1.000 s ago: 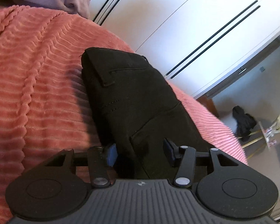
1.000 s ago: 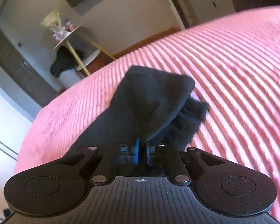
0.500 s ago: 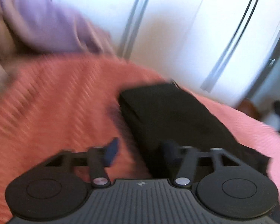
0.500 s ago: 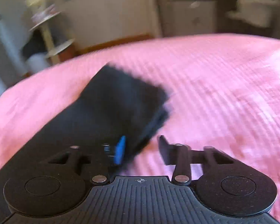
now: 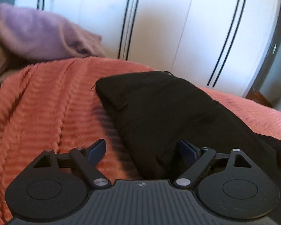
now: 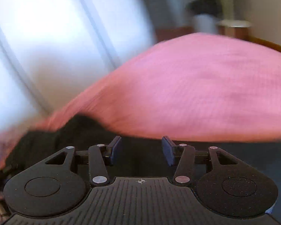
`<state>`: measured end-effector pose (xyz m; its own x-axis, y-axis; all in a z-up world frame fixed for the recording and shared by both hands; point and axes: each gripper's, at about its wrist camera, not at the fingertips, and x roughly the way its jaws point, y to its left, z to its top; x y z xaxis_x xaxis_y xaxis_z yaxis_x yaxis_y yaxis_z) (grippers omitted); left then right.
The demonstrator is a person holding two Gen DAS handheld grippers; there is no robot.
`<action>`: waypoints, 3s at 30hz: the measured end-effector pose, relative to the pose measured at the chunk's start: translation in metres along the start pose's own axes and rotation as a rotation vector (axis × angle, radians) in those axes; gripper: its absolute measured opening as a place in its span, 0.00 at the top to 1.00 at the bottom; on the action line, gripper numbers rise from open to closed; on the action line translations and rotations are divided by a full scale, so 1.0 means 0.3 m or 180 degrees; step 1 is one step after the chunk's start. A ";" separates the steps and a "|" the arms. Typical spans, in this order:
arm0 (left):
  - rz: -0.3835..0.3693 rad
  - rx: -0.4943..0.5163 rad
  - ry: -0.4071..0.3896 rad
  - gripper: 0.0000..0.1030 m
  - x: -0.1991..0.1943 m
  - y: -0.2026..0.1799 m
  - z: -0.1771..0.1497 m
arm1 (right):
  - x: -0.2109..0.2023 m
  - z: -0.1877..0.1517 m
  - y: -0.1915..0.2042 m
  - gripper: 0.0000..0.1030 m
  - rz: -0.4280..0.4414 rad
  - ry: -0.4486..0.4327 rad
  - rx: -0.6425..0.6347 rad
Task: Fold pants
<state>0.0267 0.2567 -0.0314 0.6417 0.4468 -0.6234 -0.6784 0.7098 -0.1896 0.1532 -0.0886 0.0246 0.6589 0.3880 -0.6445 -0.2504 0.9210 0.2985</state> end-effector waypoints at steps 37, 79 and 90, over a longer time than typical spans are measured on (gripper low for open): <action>-0.0450 0.0980 -0.1201 0.05 -0.143 -0.216 -0.126 | 0.330 -0.084 0.253 0.97 -0.0355 -0.0149 -0.0974; -0.1853 0.2002 -0.0130 0.04 -0.346 -0.662 -0.412 | -0.925 -0.608 -1.236 0.53 -0.1538 -0.1290 0.2427; -0.1242 0.1619 0.0282 0.04 -0.200 -0.602 -0.408 | -0.943 -0.709 -1.257 0.47 -0.1612 -0.1392 0.3065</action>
<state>0.0669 0.0351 -0.0525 0.7602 0.0724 -0.6457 -0.1330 0.9901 -0.0455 -0.0895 -0.5382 -0.0554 0.7641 -0.2331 -0.6015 0.6271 0.4872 0.6078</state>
